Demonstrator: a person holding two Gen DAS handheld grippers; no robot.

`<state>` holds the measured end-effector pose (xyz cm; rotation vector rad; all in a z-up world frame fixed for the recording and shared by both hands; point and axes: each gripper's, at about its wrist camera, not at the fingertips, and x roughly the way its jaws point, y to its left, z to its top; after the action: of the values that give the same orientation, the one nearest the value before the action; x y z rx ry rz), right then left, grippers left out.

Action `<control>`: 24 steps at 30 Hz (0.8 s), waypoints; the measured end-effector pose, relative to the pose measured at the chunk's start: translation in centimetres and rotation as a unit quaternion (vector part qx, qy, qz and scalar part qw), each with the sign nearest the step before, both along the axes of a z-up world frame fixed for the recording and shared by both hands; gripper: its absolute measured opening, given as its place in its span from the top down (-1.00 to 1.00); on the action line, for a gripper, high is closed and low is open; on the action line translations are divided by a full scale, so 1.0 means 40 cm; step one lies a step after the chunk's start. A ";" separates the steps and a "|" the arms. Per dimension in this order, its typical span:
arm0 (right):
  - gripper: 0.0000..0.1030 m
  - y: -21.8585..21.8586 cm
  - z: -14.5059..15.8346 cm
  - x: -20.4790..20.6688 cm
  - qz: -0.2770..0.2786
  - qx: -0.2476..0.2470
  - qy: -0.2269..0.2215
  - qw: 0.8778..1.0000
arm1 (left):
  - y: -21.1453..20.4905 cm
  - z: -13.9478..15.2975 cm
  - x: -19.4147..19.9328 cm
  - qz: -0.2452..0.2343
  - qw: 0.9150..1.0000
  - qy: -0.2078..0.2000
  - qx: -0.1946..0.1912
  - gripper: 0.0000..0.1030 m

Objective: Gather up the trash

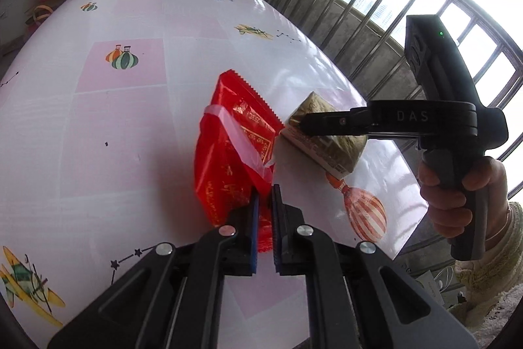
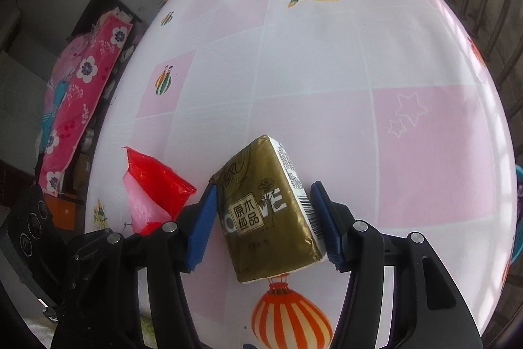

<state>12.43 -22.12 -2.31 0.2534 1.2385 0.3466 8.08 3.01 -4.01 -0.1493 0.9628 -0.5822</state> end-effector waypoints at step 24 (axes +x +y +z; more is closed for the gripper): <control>-0.57 0.002 -0.004 -0.051 -0.066 0.008 0.007 0.998 | 0.088 -0.023 -0.018 0.065 0.997 -0.016 -0.044 -0.79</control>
<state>10.38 -22.06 -2.46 0.3505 1.2267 0.2420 7.37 6.55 -4.94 -0.2788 0.8905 -0.5057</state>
